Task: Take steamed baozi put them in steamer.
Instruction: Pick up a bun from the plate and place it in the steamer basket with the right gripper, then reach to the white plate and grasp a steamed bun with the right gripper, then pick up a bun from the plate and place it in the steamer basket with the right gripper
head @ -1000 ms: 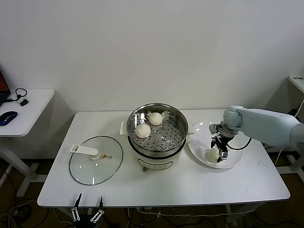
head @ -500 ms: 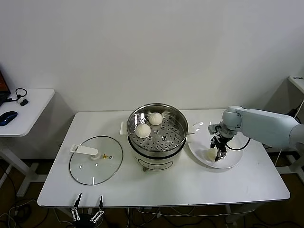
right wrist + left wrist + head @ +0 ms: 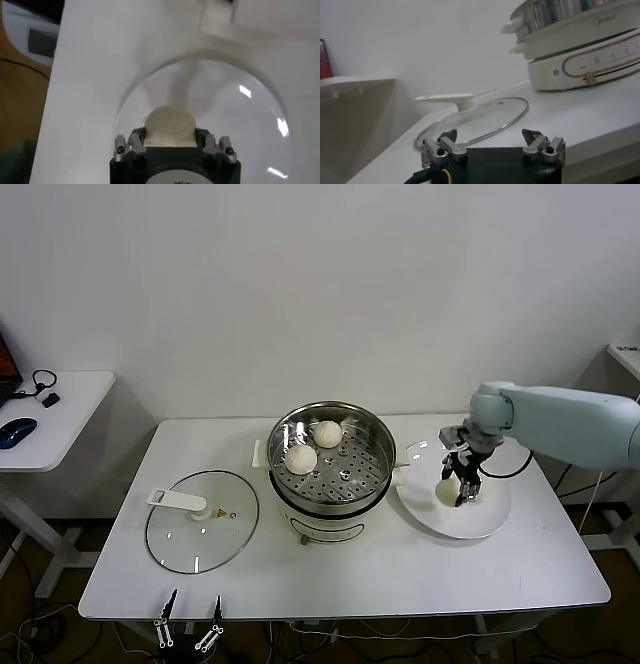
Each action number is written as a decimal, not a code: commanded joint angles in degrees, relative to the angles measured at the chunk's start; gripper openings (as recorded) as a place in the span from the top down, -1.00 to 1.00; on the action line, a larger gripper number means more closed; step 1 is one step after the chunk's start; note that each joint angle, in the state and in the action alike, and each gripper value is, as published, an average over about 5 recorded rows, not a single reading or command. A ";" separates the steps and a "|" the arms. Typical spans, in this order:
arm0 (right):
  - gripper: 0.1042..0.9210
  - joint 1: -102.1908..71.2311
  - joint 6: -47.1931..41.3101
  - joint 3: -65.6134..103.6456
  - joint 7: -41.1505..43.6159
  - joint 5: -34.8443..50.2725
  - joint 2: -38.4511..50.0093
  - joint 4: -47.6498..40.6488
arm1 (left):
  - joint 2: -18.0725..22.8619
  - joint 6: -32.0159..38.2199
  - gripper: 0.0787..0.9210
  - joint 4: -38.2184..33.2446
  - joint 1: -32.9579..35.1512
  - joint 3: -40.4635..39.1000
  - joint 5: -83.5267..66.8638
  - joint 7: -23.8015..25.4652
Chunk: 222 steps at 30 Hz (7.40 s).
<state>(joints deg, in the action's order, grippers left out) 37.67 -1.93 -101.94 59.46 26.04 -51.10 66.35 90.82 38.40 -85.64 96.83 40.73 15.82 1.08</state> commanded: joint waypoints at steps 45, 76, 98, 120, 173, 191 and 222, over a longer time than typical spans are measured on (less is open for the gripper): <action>-0.34 1.30 26.34 8.21 -6.54 -23.95 -23.73 9.09 | 0.58 0.45 -0.77 -0.26 -0.57 -0.08 0.09 -0.17; -0.76 9.69 34.24 5.51 -1.43 -18.32 -23.20 5.79 | 0.12 0.49 -0.77 -0.61 -0.81 -0.37 -0.20 0.02; -0.76 24.92 23.98 -13.30 3.84 -7.07 -12.20 2.22 | 0.06 0.87 -0.77 -0.77 -0.21 -0.25 0.16 -0.05; -0.76 -1.74 6.61 1.17 3.77 -4.85 5.80 -14.38 | 0.46 0.94 -0.77 0.82 -0.93 -0.22 1.23 -0.15; -0.75 -26.96 13.96 31.66 4.30 -20.04 -5.42 -38.80 | 0.57 0.75 -0.77 2.50 -0.67 0.42 2.81 -0.69; -0.12 -16.79 13.38 21.57 5.79 -14.53 -2.06 -29.75 | 0.41 0.63 -0.77 2.27 -0.78 0.68 2.50 -0.67; -0.20 23.55 -3.80 -10.37 0.00 32.28 -12.72 5.46 | 0.09 0.44 -0.77 0.69 -1.39 -1.11 3.27 -0.47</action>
<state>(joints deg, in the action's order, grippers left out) 55.25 -0.69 -108.65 61.34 46.36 -57.03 65.61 90.99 38.58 -84.75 95.58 39.70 19.02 0.80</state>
